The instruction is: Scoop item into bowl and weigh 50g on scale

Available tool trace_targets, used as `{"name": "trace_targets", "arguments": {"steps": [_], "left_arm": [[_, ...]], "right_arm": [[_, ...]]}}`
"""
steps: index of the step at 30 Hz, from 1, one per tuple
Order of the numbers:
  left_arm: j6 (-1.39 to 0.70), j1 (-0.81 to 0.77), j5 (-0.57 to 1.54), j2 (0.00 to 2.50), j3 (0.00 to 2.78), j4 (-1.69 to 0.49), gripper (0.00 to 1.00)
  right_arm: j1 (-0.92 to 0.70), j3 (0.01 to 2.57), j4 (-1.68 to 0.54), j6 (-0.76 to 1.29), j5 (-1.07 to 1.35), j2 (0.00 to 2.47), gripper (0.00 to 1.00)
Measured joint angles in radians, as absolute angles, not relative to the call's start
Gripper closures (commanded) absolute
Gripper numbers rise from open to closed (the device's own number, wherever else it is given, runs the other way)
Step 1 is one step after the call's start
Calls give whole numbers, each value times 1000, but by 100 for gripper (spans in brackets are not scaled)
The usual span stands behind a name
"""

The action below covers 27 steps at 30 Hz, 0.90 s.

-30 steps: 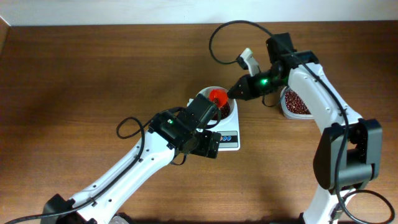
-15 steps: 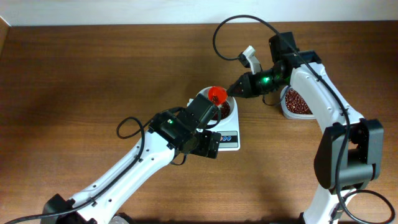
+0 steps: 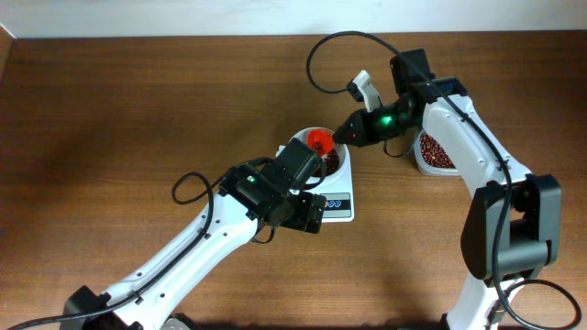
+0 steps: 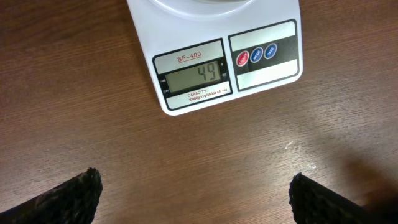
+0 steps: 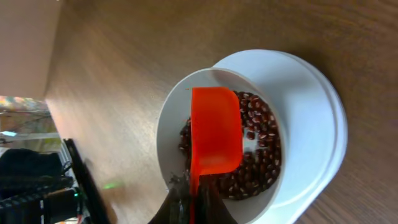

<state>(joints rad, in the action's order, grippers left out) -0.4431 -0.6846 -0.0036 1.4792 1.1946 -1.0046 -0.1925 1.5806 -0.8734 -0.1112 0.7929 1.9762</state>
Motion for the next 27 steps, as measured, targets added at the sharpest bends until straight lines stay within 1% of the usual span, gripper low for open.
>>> {"name": "trace_targets", "arguments": {"steps": [24,26,27], "left_arm": [[-443,-685,-4,1479,1195,-1005,1],[-443,-685,-4,1479,1195,-1005,1],[-443,-685,-4,1479,1195,-1004,1]], "right_arm": [[-192,1580,-796,-89,780,1976,96],[-192,1580,-804,-63,823,1976,96],[-192,1583,-842,-56,852,1976,96]]}}
